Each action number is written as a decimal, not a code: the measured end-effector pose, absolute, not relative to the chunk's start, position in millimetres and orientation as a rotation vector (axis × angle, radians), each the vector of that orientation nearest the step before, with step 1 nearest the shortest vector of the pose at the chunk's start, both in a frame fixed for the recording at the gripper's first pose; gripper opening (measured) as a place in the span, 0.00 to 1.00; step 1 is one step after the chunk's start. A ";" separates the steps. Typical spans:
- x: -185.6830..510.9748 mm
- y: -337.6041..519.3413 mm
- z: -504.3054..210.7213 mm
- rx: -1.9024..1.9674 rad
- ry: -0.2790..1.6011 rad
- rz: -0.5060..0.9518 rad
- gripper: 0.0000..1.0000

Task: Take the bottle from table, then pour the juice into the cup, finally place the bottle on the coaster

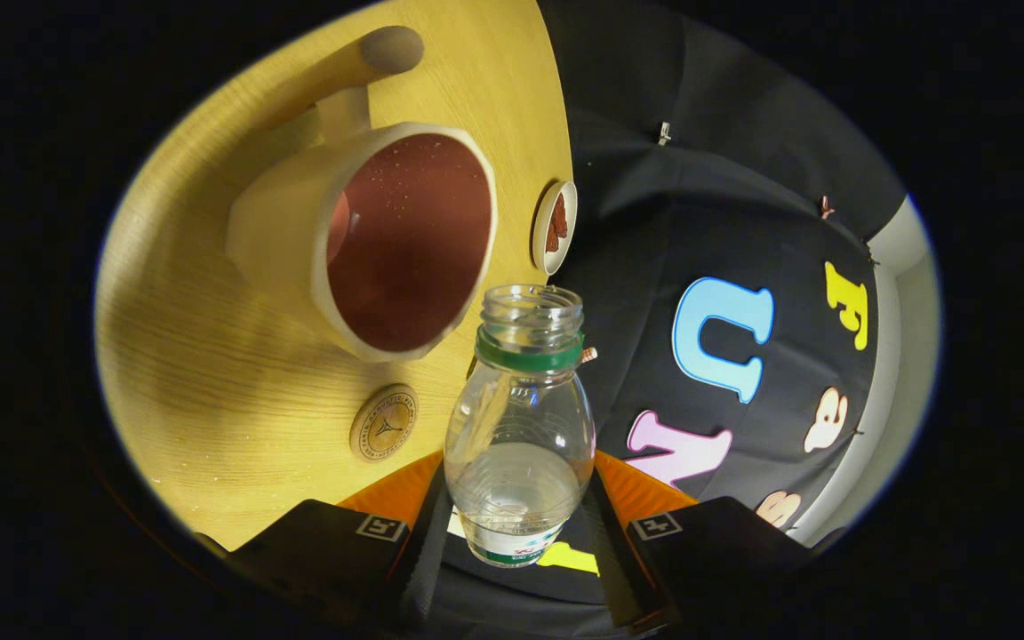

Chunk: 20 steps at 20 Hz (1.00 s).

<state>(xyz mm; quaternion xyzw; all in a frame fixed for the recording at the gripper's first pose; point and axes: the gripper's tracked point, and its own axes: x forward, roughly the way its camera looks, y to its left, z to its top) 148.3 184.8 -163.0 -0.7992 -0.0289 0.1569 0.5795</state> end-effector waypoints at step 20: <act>150.1 193.8 -170.2 -2.022 -0.127 0.451 0.76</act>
